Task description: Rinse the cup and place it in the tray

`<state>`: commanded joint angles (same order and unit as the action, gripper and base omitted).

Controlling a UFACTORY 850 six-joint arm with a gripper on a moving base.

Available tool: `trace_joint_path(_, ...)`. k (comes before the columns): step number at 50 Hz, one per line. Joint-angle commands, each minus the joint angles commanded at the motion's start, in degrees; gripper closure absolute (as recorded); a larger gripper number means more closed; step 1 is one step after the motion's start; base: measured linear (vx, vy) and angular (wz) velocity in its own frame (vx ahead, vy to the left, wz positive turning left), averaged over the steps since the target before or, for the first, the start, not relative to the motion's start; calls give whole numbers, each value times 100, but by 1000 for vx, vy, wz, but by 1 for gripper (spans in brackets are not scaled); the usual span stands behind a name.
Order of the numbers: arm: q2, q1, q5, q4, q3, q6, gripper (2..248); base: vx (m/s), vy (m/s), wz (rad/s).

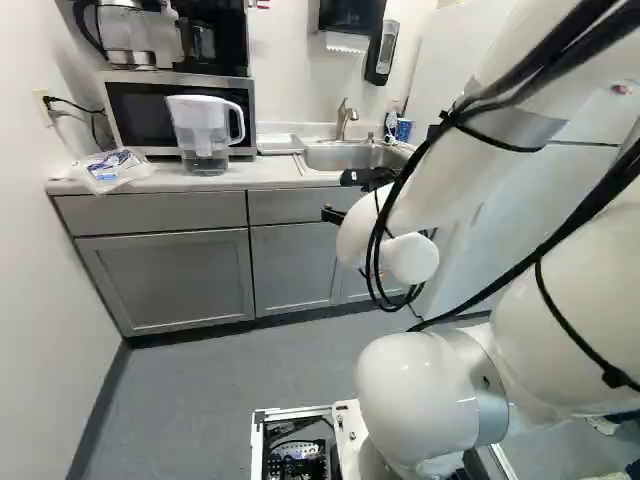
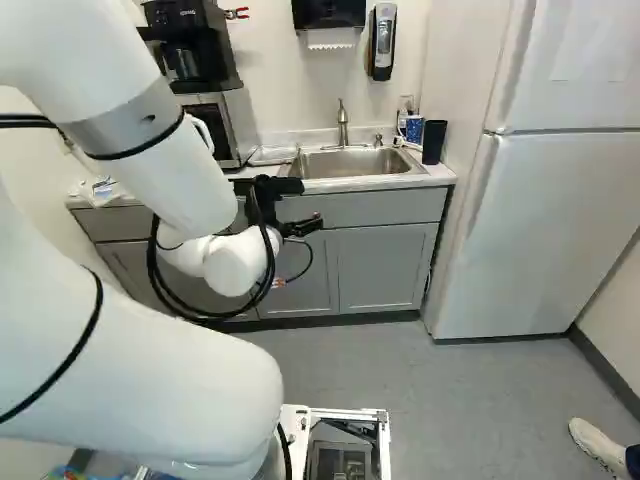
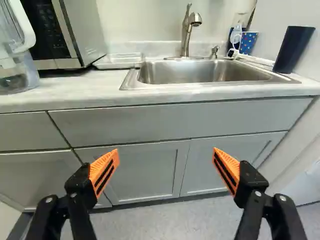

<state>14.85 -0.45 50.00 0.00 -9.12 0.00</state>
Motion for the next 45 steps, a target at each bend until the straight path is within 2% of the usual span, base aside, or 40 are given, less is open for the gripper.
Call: trace_joint_path(45, 129, -17, 0, 0, -525, 0, 3, 0, 0, 0)
